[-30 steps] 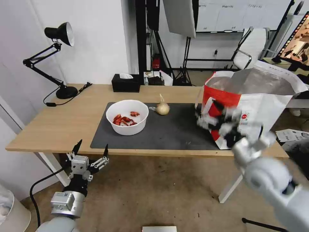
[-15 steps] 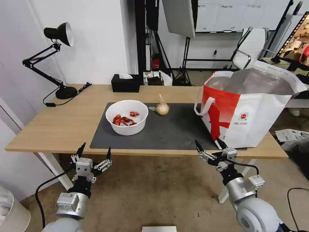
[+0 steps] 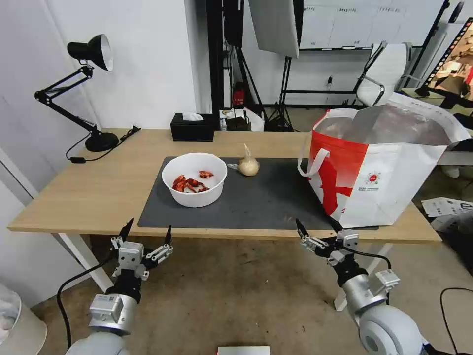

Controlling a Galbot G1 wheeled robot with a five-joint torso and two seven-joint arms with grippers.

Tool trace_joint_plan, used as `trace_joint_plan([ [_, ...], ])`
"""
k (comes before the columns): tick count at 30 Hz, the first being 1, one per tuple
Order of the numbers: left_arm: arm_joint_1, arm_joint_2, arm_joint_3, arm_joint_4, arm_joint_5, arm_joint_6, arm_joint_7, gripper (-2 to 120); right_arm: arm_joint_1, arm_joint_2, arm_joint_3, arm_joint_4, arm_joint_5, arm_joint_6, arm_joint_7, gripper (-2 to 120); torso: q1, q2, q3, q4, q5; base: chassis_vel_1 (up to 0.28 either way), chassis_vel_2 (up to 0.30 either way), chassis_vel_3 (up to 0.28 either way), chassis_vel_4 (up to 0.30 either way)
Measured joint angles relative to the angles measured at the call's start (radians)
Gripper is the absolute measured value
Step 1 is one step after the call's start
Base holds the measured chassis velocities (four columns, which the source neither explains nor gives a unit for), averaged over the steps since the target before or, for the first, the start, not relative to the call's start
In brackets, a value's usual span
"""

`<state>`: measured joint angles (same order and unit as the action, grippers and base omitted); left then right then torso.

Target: Pick up the trash from the table and place it into the takeout bag.

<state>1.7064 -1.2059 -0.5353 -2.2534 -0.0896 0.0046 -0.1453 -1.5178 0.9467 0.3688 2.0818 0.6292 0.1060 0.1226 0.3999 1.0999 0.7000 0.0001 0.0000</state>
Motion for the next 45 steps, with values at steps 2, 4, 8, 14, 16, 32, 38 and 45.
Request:
trace_joint_plan([
  [2, -0.007, 0.005, 0.003, 0.006, -0.001, 0.000, 0.000, 100, 0.004, 0.000, -0.003, 0.000, 0.013, -0.006, 0.000, 100, 0.000, 0.000, 0.000, 0.0001, 0.0000, 0.000, 0.000, 0.000, 0.000],
  [4, -0.020, 0.011, 0.010, 0.012, -0.003, 0.001, 0.000, 100, 0.015, -0.002, -0.009, 0.000, 0.032, -0.015, 0.004, 100, 0.000, 0.000, 0.000, -0.0005, -0.0001, 0.000, 0.000, 0.000, 0.000],
  [8, -0.022, 0.012, 0.013, 0.014, -0.005, 0.001, 0.000, 100, 0.073, -0.018, -0.040, -0.011, 0.059, -0.033, 0.011, 100, 0.000, 0.000, 0.000, 0.0001, 0.0000, 0.000, 0.000, 0.000, 0.000],
  [14, -0.085, 0.047, 0.063, 0.044, -0.022, 0.004, 0.000, 100, 0.162, -0.044, -0.072, -0.038, 0.104, -0.042, 0.002, 100, 0.000, 0.000, 0.000, -0.0010, -0.0006, 0.000, 0.000, 0.000, 0.000],
  [16, -0.087, 0.052, 0.068, 0.048, -0.025, 0.005, 0.000, 100, 0.244, -0.064, -0.124, -0.078, 0.139, -0.046, -0.014, 100, 0.000, 0.000, 0.000, -0.0008, 0.0003, 0.000, 0.000, 0.000, 0.000],
  [32, -0.056, 0.050, 0.038, 0.033, -0.027, 0.003, -0.001, 100, 0.979, 0.062, -0.620, -0.464, 0.190, -0.161, 0.232, 100, 0.000, 0.000, 0.000, 0.0002, -0.0004, 0.000, 0.000, 0.000, 0.000],
  [38, -0.052, 0.042, 0.035, 0.037, -0.025, 0.002, -0.001, 100, 1.098, 0.139, -0.686, -0.598, 0.189, -0.242, 0.300, 100, 0.000, 0.000, 0.000, 0.0000, -0.0005, 0.000, 0.000, 0.000, 0.000],
  [45, -0.040, 0.034, 0.025, 0.036, -0.023, 0.001, -0.001, 100, 1.223, 0.263, -0.749, -0.854, 0.188, -0.323, 0.302, 100, 0.000, 0.000, 0.000, 0.0000, -0.0002, 0.000, 0.000, 0.000, 0.000],
])
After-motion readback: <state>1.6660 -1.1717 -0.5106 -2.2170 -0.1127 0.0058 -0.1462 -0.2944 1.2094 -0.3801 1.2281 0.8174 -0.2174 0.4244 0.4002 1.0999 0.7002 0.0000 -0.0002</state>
